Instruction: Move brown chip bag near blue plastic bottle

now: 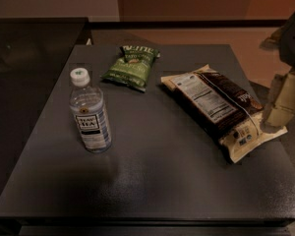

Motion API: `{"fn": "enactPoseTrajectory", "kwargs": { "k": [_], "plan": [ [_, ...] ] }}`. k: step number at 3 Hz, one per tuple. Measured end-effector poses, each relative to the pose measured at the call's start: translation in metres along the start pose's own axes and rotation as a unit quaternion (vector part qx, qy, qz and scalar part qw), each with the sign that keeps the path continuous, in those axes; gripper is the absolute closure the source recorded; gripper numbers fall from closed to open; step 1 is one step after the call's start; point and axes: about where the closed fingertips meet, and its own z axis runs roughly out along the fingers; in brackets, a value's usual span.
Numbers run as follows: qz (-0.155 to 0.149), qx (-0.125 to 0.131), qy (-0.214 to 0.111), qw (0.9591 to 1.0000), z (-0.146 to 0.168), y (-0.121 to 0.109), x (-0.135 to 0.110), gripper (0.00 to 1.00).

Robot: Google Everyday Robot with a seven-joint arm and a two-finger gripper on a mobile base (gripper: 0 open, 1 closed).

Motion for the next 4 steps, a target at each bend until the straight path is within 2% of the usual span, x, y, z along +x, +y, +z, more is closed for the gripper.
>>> {"fn": "enactPoseTrajectory", "kwargs": {
  "k": [1,2,3,4],
  "plan": [
    [0.006,0.001,-0.004,1.0,0.001,-0.003,-0.001,0.0],
    [0.028,-0.001,-0.015,0.9995,0.011,-0.01,-0.005,0.0],
    [0.072,-0.008,-0.018,0.9972,0.031,-0.019,-0.007,0.0],
    [0.124,-0.016,-0.001,0.9922,0.051,-0.025,-0.007,0.0]
  ]
}}
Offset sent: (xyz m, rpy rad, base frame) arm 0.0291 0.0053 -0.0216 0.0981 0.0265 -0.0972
